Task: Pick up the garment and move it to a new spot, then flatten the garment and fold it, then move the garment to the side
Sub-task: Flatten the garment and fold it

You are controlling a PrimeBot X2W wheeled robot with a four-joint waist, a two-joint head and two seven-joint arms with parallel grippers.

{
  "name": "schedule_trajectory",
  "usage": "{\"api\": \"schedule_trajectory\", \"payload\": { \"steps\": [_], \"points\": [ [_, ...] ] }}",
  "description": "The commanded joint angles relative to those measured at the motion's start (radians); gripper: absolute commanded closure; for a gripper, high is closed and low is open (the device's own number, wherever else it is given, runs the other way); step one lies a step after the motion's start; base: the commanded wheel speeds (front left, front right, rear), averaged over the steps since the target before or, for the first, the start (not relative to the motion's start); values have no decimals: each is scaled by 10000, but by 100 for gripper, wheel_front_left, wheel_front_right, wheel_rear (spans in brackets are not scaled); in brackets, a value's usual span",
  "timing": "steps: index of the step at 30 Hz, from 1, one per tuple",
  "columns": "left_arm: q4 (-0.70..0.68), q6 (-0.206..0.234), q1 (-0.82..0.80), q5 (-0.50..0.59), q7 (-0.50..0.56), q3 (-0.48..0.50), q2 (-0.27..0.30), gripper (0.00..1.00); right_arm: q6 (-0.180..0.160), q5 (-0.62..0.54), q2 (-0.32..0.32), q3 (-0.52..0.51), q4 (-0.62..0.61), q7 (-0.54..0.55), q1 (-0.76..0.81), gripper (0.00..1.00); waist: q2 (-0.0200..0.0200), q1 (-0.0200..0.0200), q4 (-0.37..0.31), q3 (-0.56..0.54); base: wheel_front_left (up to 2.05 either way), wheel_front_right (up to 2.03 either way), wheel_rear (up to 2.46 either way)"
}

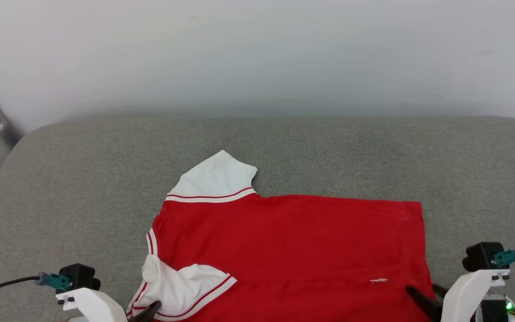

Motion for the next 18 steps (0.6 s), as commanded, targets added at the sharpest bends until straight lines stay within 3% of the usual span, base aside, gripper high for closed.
{"api": "schedule_trajectory", "payload": {
  "steps": [1, 9, 18],
  "points": [
    [71, -66, -187, 84, -182, 73, -44, 0, -2, -220, -116, 57, -198, -443, 34, 0, 0, 1, -77, 42, 0, 0, 0],
    [237, -191, -1007, 692, -1581, 454, -108, 0, -2, -1337, 49, -125, -959, -3222, -334, 0, 0, 1, -614, 92, 0, 0, 0],
    [207, 355, -2805, 1891, -3246, 721, -363, 0, -1, -2499, 701, -492, -1916, -5290, -920, 0, 0, 1, -1497, 1179, 0, 0, 0]
  ]
}}
